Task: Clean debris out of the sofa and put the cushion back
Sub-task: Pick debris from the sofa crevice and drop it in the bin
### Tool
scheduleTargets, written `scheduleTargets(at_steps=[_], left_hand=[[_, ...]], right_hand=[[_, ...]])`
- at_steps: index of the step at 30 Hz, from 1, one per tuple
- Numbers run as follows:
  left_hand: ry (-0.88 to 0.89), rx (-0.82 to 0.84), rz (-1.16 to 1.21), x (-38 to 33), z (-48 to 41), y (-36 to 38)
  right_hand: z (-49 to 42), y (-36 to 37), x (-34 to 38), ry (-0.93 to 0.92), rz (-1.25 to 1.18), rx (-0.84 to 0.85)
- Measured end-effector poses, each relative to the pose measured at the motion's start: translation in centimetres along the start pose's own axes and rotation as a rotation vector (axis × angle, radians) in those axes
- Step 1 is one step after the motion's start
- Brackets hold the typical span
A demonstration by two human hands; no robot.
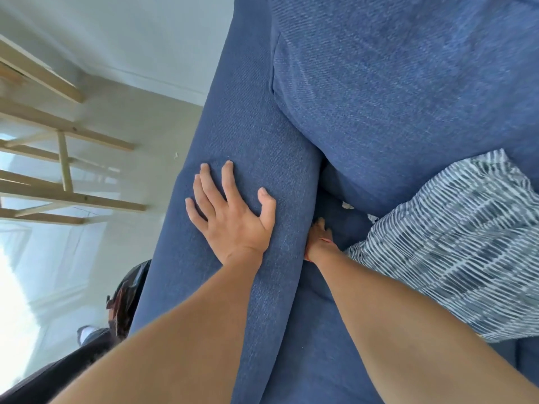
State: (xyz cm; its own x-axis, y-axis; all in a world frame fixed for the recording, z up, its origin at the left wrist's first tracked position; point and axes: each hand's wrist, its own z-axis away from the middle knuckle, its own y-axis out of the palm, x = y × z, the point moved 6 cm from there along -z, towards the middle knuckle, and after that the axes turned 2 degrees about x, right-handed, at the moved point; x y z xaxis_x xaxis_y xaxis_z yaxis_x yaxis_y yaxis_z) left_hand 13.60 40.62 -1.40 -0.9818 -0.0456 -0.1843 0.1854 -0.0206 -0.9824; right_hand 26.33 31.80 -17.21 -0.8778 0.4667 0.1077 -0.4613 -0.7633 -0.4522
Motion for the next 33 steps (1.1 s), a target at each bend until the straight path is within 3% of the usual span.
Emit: scheduleTargets(at_steps=[5, 10, 15, 18, 21, 27, 30, 33], left_hand=[[-0.007, 0.016, 0.000, 0.1, 0.0, 0.0], [-0.015, 0.026, 0.007, 0.3, -0.1, 0.2], [-0.014, 0.035, 0.018, 0.3, -0.1, 0.3], [-0.005, 0.035, 0.034, 0.3, -0.1, 0.3], [0.002, 0.041, 0.066, 0.3, 0.1, 0.0], [0.089, 0.124, 0.142, 0.4, 1.0, -1.4], [0.218, 0.215, 0.136, 3.0, 2.6, -2.5], [0.184, 0.272, 0.166, 8.4, 6.6, -3.9]], right_hand=[[0.7, -0.6, 0.4, -0.010, 0.032, -0.005], [0.6, -0.7, -0.1, 0.030, -0.157, 0.036], [-3.6, 2.7, -1.3, 0.070, -0.505, -0.011], [1.4, 0.0, -0.3, 0.085, -0.638, -0.031], [5.0, -1.2, -0.8, 0.067, -0.509, -0.128], [10.3, -2.4, -1.0, -0.067, -0.596, -0.326], [13.5, -2.5, -0.6, -0.102, -0.642, -0.404], [16.5, -2.5, 1.5, -0.160, -0.645, -0.407]])
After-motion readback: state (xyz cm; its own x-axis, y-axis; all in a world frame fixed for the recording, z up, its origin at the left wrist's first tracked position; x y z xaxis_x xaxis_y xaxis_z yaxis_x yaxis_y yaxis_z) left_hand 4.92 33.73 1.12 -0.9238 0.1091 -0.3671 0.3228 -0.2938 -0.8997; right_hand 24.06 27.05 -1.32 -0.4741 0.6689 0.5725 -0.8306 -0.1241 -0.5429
